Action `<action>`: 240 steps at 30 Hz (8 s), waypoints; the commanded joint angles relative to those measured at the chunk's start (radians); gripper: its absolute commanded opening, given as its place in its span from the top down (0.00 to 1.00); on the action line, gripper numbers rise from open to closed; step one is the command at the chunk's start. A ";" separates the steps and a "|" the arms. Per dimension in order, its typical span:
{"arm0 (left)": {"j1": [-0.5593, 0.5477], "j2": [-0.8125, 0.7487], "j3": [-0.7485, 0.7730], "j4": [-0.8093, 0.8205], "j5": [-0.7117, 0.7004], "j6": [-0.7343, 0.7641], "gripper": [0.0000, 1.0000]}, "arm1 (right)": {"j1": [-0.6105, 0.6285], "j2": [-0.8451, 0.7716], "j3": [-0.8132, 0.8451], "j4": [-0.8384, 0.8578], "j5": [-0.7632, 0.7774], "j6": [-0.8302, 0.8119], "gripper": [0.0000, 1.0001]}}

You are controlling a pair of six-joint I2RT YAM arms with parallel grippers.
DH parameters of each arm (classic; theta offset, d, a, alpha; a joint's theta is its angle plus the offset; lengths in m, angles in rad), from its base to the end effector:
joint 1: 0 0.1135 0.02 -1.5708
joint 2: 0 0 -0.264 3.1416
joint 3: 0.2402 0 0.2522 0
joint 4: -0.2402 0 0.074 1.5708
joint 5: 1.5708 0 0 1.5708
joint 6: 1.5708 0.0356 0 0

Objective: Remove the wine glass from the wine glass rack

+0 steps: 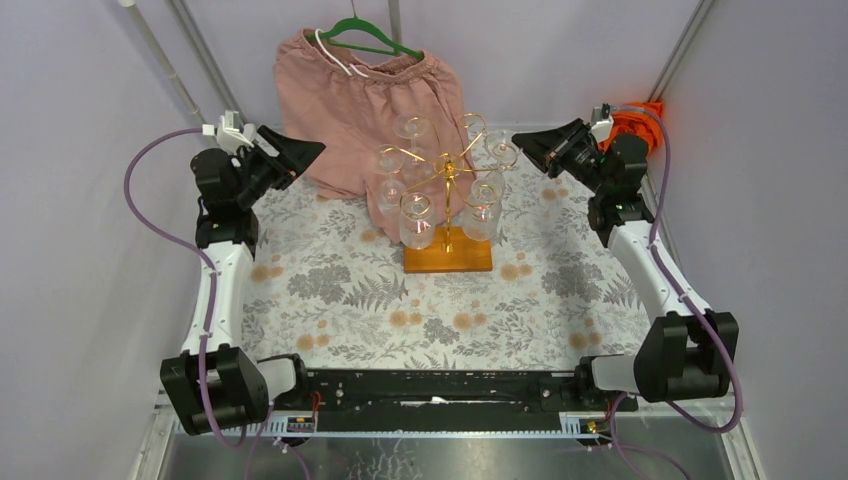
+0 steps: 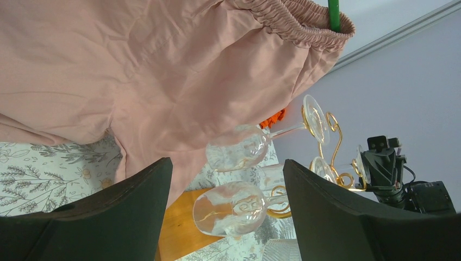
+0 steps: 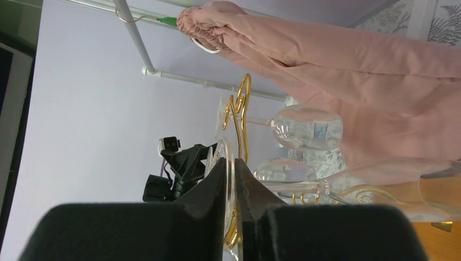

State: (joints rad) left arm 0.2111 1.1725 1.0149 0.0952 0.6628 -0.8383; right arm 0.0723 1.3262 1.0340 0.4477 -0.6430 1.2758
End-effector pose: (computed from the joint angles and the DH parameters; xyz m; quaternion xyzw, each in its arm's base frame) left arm 0.2694 0.0353 0.3713 -0.1524 0.7081 -0.4253 0.5427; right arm 0.3068 0.0436 0.3724 0.1512 0.6443 0.6105 0.4351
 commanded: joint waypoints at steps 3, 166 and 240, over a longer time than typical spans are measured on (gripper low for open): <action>0.004 -0.008 0.013 -0.026 0.002 0.007 0.17 | 0.008 -0.068 0.077 -0.070 0.059 -0.056 1.00; -0.369 -0.122 0.074 0.829 0.213 -0.310 1.00 | 0.493 0.085 0.172 0.980 -0.047 0.517 0.97; -0.246 0.584 0.681 -1.149 -0.690 0.528 1.00 | 0.491 -0.297 0.314 -0.662 0.684 -0.581 0.03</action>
State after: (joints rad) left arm -0.0418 1.7466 1.7237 -1.0767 -0.0364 -0.3363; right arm 0.5594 1.0222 1.3445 -0.2527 0.0589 0.6891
